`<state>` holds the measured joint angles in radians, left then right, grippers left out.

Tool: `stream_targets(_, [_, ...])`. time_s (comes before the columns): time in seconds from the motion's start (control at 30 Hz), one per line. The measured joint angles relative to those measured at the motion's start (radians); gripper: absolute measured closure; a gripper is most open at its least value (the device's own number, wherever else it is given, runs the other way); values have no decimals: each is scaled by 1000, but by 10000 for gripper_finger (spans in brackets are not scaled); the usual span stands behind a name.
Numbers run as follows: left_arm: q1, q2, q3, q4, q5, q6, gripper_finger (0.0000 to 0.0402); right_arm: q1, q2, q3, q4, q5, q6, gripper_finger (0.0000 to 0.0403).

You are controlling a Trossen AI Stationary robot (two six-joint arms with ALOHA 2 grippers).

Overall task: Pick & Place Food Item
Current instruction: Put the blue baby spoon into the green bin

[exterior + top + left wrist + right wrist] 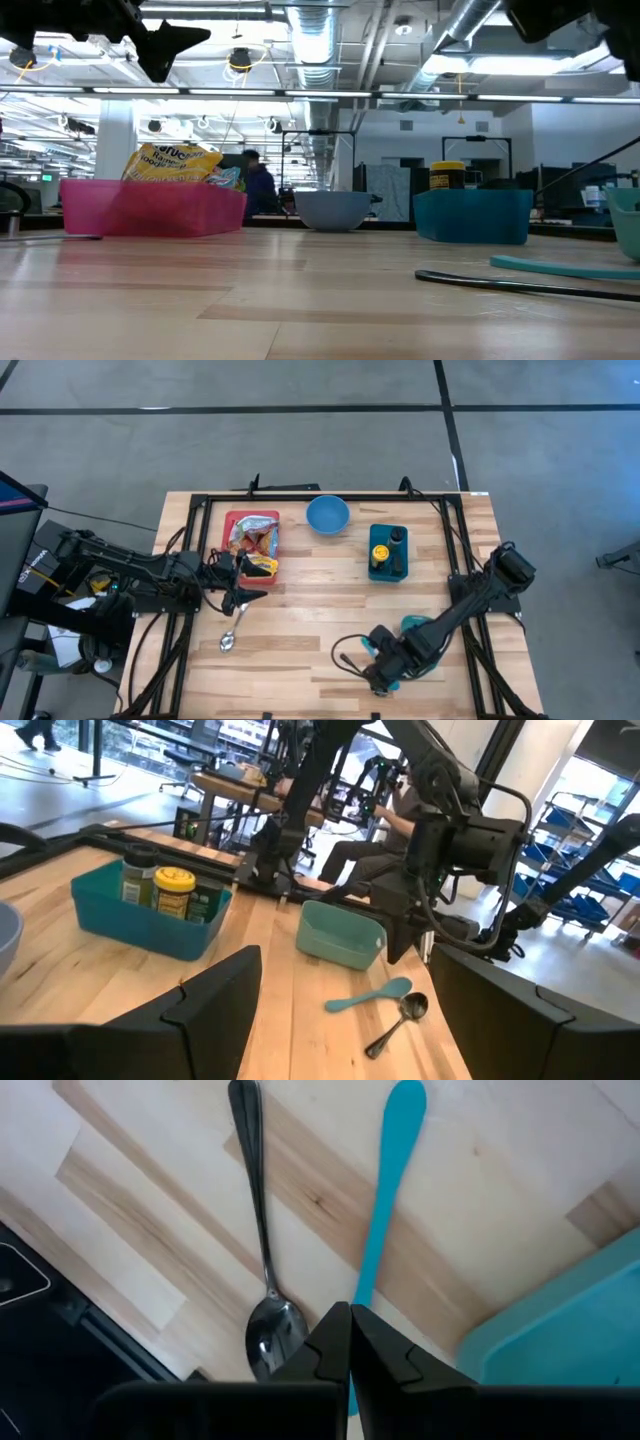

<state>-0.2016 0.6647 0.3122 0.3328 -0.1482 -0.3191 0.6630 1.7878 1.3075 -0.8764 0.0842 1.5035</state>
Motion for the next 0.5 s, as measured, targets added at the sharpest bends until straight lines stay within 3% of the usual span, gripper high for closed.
stream_targets(0.5, [0, 0, 0, -2, 0, 0, 115, 22, 39, 16, 54, 51, 60, 403])
